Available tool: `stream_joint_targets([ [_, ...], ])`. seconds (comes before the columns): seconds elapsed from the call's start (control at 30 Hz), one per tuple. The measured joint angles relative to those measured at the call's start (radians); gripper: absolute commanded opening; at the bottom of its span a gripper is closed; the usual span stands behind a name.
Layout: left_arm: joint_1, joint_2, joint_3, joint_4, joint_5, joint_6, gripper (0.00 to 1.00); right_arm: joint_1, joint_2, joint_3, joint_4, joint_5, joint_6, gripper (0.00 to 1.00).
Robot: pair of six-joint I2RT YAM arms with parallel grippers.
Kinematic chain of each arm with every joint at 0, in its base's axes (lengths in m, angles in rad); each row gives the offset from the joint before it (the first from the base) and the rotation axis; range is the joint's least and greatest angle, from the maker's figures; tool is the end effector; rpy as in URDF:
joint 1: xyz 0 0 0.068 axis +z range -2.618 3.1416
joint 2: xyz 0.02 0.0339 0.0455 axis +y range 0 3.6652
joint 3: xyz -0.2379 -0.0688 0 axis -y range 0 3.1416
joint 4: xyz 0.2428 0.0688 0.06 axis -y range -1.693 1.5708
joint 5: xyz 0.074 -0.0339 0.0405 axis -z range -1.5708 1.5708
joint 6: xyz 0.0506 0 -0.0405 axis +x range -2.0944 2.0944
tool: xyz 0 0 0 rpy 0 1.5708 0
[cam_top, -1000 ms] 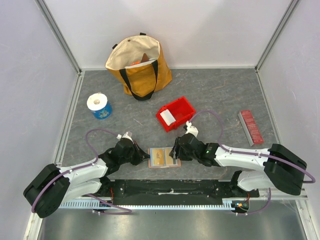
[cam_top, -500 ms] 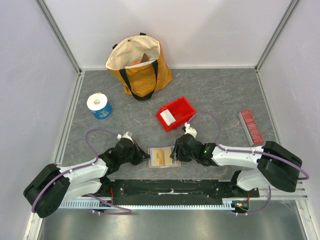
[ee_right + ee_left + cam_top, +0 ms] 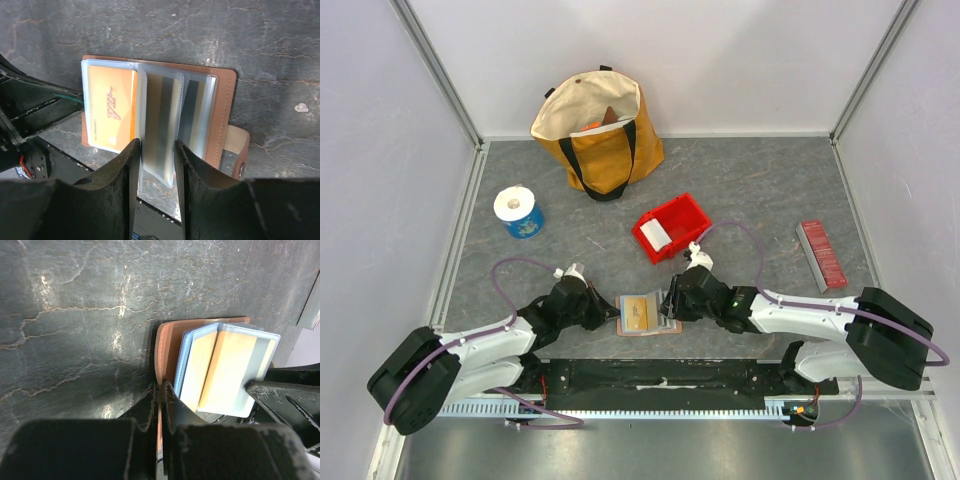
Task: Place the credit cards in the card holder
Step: Close the card holder at the center of the board.
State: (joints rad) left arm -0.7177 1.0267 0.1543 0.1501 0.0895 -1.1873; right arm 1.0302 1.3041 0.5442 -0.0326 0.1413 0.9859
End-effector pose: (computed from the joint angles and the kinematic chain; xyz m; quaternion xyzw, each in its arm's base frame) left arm 0.1419 -0.1298 0.0874 -0.1939 0.8897 -0.3587 0.2051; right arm 0.1408 0.2208 0.1309 0.0063 0.9233 0.2852 0.2571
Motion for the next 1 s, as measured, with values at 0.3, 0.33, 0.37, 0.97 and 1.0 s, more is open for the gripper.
stream_joint_targets([
  [0.3,0.0,0.008,0.0,0.011,0.0,0.0,0.02,0.003,0.003,0.0,0.026,-0.03,-0.01,0.44],
  [0.33,0.0,0.008,0.0,0.011,0.0,0.0,0.02,0.006,0.006,0.0,0.033,-0.033,-0.01,0.44],
  [0.37,0.0,0.008,0.0,0.011,0.0,0.0,0.02,0.009,0.009,0.001,0.04,-0.037,-0.01,0.44],
  [0.97,0.0,0.008,0.0,0.013,0.0,0.0,0.02,0.026,0.033,0.027,0.07,-0.062,-0.011,0.47],
  [1.0,0.0,0.009,0.0,0.013,0.0,0.0,0.02,0.026,0.033,0.027,0.07,-0.062,-0.011,0.47],
])
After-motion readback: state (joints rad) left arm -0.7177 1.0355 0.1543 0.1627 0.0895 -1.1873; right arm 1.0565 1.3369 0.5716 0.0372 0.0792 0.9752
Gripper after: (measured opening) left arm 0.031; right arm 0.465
